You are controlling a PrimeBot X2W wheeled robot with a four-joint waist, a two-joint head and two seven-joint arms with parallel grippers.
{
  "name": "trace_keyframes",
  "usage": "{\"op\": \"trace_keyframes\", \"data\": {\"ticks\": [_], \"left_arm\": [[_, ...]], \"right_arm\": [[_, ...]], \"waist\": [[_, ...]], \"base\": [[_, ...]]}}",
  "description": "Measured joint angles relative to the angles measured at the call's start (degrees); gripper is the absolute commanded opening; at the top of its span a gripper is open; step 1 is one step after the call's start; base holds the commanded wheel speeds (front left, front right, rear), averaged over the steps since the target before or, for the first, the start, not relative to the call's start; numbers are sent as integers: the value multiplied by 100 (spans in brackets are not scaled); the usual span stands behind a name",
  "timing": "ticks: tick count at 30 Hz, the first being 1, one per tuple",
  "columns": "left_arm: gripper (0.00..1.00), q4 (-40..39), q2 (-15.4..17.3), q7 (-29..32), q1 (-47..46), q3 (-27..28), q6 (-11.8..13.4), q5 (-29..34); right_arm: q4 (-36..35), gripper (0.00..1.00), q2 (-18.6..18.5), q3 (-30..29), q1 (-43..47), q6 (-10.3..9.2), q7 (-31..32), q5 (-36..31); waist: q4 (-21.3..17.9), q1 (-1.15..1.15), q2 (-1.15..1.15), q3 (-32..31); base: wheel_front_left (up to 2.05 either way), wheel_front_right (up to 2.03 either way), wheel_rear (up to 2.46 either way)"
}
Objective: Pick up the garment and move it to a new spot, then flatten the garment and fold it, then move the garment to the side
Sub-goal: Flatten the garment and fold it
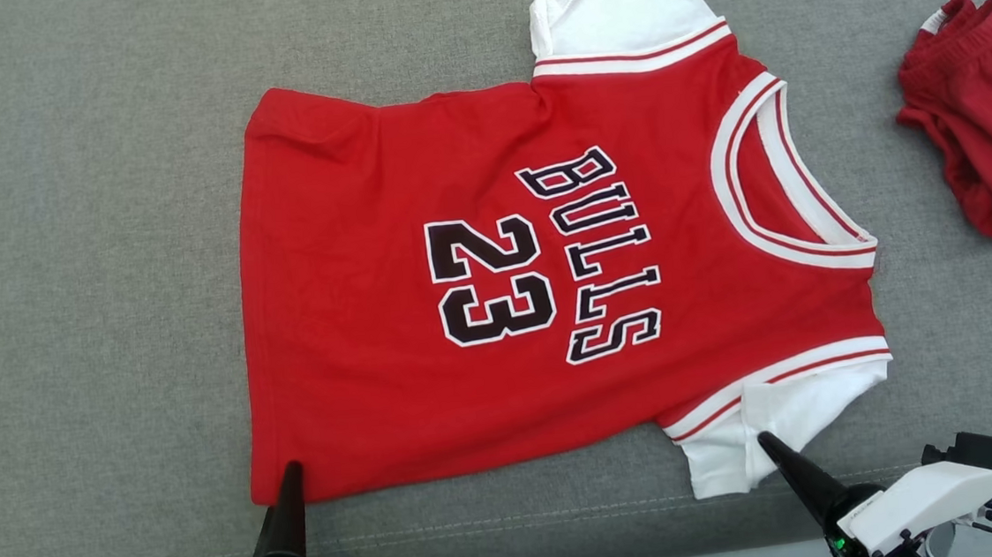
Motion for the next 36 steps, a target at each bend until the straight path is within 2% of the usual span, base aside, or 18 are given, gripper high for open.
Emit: {"op": "trace_keyframes", "data": {"ticks": [3,7,8,9,10,11,12,14,16,18,19,21,22,23,24,36], "left_arm": [[100,3,-21,-19,-99,3,-32,0],[100,-23,-24,-30,-216,46,-141,-1],[91,-42,-24,-47,-233,77,-167,-13],[48,-71,-24,-38,-291,56,-197,-14],[48,-94,-27,-38,-321,52,-207,-14],[37,-116,-25,-33,-346,54,-207,-14],[33,-138,-22,-10,-365,53,-213,-14],[36,-191,-22,-3,-401,58,-227,-15],[47,-225,-22,11,-426,63,-231,-16],[50,-242,-19,19,-448,71,-231,-25],[63,-245,-15,19,-456,73,-230,-29],[74,-240,12,19,-487,86,-222,-27],[82,-231,33,19,-517,100,-213,-18],[93,-229,54,19,-547,120,-196,-10],[98,-230,75,19,-577,137,-189,-10],[100,-52,135,9,-943,424,-70,-10]], "right_arm": [[-63,0,4,-79,0,9,0,132],[-316,0,34,-160,-19,120,113,549],[-409,0,47,-162,-32,147,148,632],[-627,0,87,-214,-59,182,153,829],[-730,0,87,-230,-81,204,175,914],[-824,0,86,-235,-114,223,202,950],[-921,0,88,-235,-153,247,215,979],[-1115,0,87,-235,-216,253,255,1048],[-1285,0,86,-240,-256,253,303,1143],[-1424,0,85,-245,-275,252,331,1173],[-1481,0,85,-250,-279,250,353,1184],[-1561,0,82,-260,-293,231,392,1185],[-1591,0,81,-269,-306,200,397,1185],[-1611,0,70,-280,-319,180,398,1184],[-1629,0,52,-300,-336,146,399,1184],[-1798,0,-37,-619,-361,-21,397,1222]], "waist": [[-21,0,0,1],[-59,0,0,-2],[-77,0,0,-3],[-112,0,0,-6],[-122,0,0,-8],[-130,0,0,-12],[-136,0,0,-16],[-146,0,0,-26],[-153,0,0,-33],[-152,0,0,-35],[-149,0,0,-35],[-139,0,0,-34],[-132,0,0,-32],[-125,0,0,-30],[-116,0,0,-29],[-44,0,0,-5]], "base": [[0,0,0],[0,0,0],[0,0,0],[0,0,0],[0,0,0],[0,0,0],[0,0,0],[0,0,0],[0,0,0],[0,0,0],[0,0,0],[0,0,0],[0,0,0],[0,0,0],[0,0,0],[0,0,0]]}}
